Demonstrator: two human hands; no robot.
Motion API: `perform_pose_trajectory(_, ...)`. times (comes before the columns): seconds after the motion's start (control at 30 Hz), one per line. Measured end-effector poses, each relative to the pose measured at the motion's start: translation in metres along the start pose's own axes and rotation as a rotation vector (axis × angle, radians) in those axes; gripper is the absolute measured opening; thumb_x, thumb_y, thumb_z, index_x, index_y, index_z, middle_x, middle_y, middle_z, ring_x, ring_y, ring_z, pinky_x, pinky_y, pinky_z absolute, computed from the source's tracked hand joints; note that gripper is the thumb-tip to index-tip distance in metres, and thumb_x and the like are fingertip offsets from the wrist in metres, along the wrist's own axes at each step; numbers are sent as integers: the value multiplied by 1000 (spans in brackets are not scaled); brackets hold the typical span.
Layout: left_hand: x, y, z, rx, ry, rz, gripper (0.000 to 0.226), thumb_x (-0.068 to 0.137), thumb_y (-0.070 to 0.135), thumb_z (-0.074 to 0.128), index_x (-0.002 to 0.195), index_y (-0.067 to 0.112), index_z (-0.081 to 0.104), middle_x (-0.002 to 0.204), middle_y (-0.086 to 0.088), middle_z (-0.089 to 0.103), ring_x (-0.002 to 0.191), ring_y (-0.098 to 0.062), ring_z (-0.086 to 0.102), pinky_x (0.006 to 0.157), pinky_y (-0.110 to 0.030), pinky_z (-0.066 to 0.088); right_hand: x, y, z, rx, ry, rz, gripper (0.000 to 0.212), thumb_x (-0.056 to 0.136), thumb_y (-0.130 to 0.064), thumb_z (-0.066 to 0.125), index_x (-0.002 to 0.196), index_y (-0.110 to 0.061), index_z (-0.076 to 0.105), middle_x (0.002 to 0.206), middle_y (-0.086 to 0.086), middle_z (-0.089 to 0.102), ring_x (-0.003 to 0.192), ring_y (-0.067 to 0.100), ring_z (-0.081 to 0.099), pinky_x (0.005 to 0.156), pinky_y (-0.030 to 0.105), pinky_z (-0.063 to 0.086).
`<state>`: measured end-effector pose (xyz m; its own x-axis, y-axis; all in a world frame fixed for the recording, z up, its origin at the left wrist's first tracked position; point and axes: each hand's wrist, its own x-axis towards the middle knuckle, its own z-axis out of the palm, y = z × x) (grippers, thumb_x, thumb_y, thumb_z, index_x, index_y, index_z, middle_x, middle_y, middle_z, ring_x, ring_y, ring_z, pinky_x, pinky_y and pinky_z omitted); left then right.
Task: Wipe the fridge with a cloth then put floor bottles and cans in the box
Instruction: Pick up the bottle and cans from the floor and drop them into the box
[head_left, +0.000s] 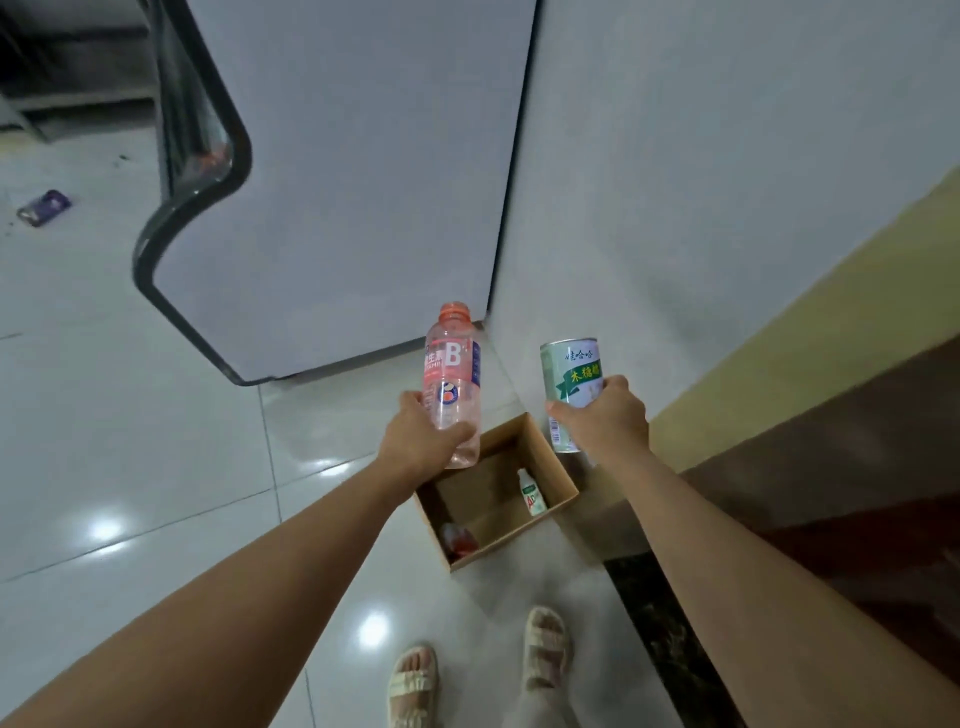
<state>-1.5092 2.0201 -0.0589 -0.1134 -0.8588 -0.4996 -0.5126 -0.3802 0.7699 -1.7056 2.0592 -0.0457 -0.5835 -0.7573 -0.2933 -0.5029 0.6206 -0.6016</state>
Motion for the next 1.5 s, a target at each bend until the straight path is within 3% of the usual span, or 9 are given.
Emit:
perform_pose_trajectory(0.23,44,-22,48,-81,78,-234,65,78,25,72,128,11,33,119,-8,56,94,-21,57,76,-33,51,82,26,47,-56,-245,-27,51,76,-40,74,105,-14,42,97,3,56,80,17,58,58,25,45)
perform_pose_trajectory(0.37,62,-43,85,-102,91,-347,66,78,27,71,129,12,32,119,-9,56,103,-26,60,85,-40,53,109,54,75,-88,-355,-2,48,75,-37,75,103,-15,43,101,5,59,73,14,56,50,22,38)
perform_pose_trajectory(0.53,91,-88,134,-130,62,-453,67,77,30,72,129,14,32,112,-4,57,97,-22,61,81,-39,55,138,96,118,-147,-424,73,59,76,-37,75,122,-12,46,113,7,61,95,22,62,71,31,49)
perform_pose_trajectory(0.67,127,-138,172,-120,18,-518,66,78,30,72,128,14,33,116,-5,57,101,-23,61,86,-42,54,165,141,162,-135,-452,152,61,76,-33,76,123,-9,47,115,9,61,87,19,60,56,21,40)
perform_pose_trajectory(0.83,181,-209,213,-114,-29,-581,69,77,30,72,131,13,32,118,-8,57,102,-25,61,86,-44,54,203,199,230,-125,-468,235,60,75,-33,76,123,-12,46,115,8,59,88,20,60,63,27,46)
perform_pose_trajectory(0.97,224,-270,246,-98,-55,-609,74,78,33,71,135,13,27,121,-9,54,99,-23,60,80,-36,54,231,246,291,-112,-490,243,57,74,-34,76,120,-14,48,112,5,61,81,15,57,52,21,40)
perform_pose_trajectory(1.07,259,-313,271,-106,-75,-626,77,78,31,71,137,13,25,125,-11,53,102,-24,60,86,-40,53,251,279,337,-158,-500,249,64,74,-34,77,126,-13,45,116,7,59,93,22,60,67,31,51)
perform_pose_trajectory(1.3,330,-394,331,-72,-32,-681,74,77,37,71,135,12,32,124,-10,56,108,-29,58,92,-41,50,291,344,429,-238,-555,249,80,72,-27,79,138,-11,35,129,12,53,113,30,55,90,39,49)
perform_pose_trajectory(1.5,364,-433,367,-78,3,-682,75,78,35,71,135,13,28,125,-12,52,108,-30,58,89,-46,52,313,376,476,-303,-600,286,76,72,-26,80,132,-5,38,126,14,53,111,31,56,83,36,48)
